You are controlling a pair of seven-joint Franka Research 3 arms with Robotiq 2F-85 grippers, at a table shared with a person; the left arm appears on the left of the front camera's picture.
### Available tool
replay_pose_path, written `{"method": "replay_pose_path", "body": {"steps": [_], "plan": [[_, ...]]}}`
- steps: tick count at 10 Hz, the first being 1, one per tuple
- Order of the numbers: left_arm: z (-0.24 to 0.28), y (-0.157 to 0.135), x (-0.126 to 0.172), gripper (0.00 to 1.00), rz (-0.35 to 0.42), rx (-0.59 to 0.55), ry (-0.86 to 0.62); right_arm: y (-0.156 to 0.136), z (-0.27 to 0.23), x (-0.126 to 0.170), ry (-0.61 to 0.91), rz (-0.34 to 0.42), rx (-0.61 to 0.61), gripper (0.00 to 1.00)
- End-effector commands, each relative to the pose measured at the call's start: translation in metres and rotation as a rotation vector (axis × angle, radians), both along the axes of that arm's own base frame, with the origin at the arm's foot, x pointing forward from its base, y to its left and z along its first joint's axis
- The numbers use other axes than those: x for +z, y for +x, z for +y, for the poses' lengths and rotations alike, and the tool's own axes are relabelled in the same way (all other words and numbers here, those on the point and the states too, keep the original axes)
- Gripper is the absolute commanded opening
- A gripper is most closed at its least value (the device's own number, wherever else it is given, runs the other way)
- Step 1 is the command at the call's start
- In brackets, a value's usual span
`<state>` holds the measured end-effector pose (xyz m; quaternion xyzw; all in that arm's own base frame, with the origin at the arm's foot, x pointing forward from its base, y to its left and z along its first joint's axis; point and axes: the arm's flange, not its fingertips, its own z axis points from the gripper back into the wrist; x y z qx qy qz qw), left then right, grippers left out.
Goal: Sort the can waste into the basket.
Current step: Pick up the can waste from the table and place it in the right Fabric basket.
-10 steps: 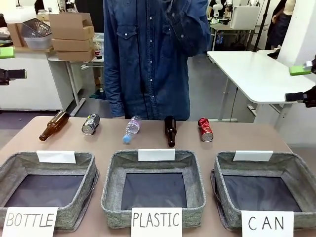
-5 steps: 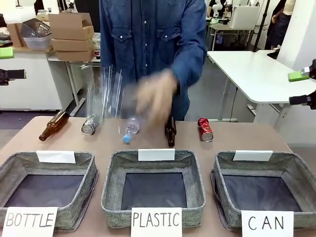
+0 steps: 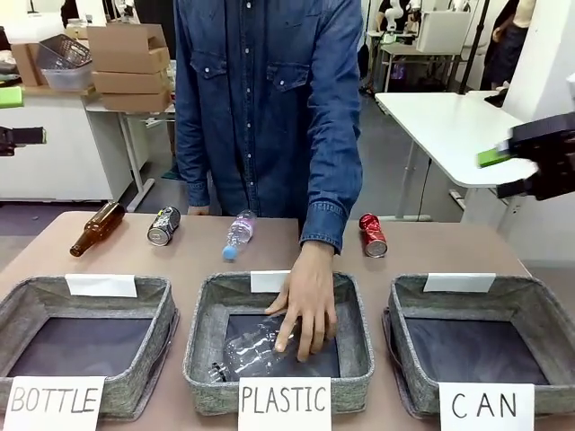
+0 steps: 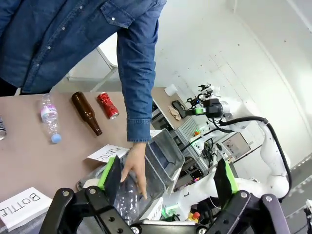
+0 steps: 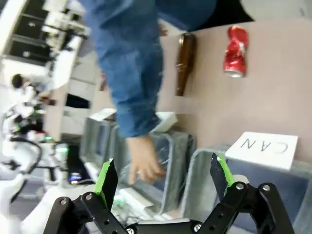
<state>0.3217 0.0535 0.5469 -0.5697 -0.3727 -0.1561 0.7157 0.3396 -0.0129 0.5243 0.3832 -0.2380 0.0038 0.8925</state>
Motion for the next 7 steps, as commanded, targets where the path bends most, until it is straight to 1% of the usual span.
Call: {"method": "replay_pose_path", "body": {"steps": [1,2,3,4,5,6,7], "plan": [[-0.001,0.002,0.002,1.0,-0.029,-0.002,-0.013,0.049,0.02,0.0,-0.144,0.082,-0.04,1.0],[-0.001,0.002,0.002,1.0,-0.029,-0.002,-0.013,0.059,0.026,-0.001,-0.152,0.093,-0.01,1.0],[-0.001,0.002,0.002,1.0,-0.029,-0.002,-0.013,0.076,0.037,-0.005,-0.215,0.109,-0.054,1.0],[-0.001,0.002,0.002,1.0,-0.029,-0.002,-0.013,0.097,0.052,-0.013,-0.272,0.144,-0.067,1.0],[-0.001,0.002,0.002,1.0,-0.029,-0.002,-0.013,0.099,0.056,-0.008,-0.204,0.172,-0.12,1.0],[-0.001,0.002,0.002,1.0,-0.029,-0.002,-0.013,0.077,0.046,-0.016,-0.228,0.093,-0.04,1.0],[-0.001,0.002,0.002,1.0,-0.029,-0.002,-0.013,0.077,0.046,-0.016,-0.228,0.093,-0.04,1.0]]}}
